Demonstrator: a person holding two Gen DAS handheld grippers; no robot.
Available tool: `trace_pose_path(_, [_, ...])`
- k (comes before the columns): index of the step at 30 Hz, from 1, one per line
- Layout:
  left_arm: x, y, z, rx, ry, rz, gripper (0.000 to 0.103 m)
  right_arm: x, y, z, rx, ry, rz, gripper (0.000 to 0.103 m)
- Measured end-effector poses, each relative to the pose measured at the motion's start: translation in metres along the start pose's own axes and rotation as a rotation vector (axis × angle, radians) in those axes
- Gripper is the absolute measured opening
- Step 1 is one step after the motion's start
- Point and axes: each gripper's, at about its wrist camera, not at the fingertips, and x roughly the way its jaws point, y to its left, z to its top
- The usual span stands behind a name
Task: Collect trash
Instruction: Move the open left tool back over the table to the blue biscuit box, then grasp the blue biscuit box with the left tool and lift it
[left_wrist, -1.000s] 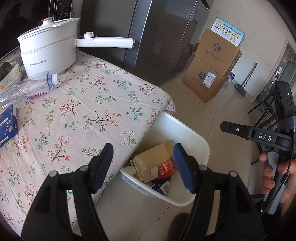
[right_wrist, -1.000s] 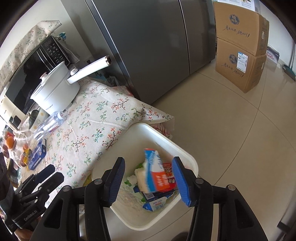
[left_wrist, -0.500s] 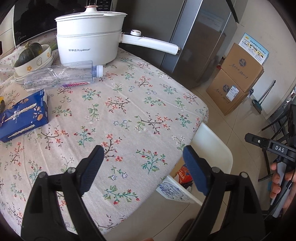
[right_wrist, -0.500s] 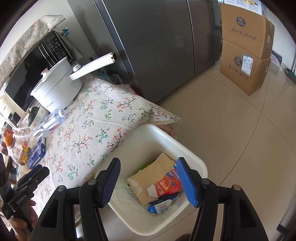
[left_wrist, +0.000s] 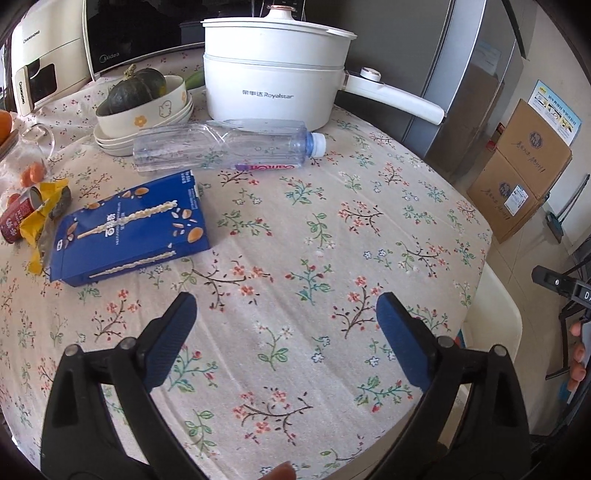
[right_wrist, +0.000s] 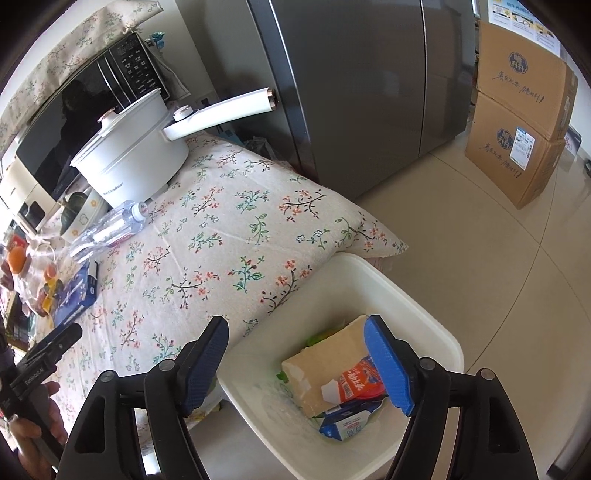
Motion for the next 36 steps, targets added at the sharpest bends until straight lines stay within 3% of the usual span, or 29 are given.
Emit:
trace_pose_path(7, [0.012,0.053,0.015,0.205,0.017,0.126,0.1,0.013,0.034,0.015,-0.046,-0.015,0.038,0.08])
trace_pose_path(18, [0.054,0.124,0.041,0.595,0.194,0.209,0.1,0.039,0.074,0.024,-0.078,0.005,0.085,0.082])
trace_pose_path(23, [0.072,0.13,0.046,0.735,0.288,0.161,0.1,0.047,0.078,0.027,-0.075,0.017,0.098,0.082])
trace_pose_path(28, [0.091,0.139,0.063,0.703,0.362,0.041,0.103,0.058,0.082,0.025,-0.09,0.046,0.102,0.082])
trace_pose_path(36, [0.101,0.138,0.079,0.776,0.333,-0.024,0.103,0.074,0.094,0.021,-0.112,0.096,0.118,0.082])
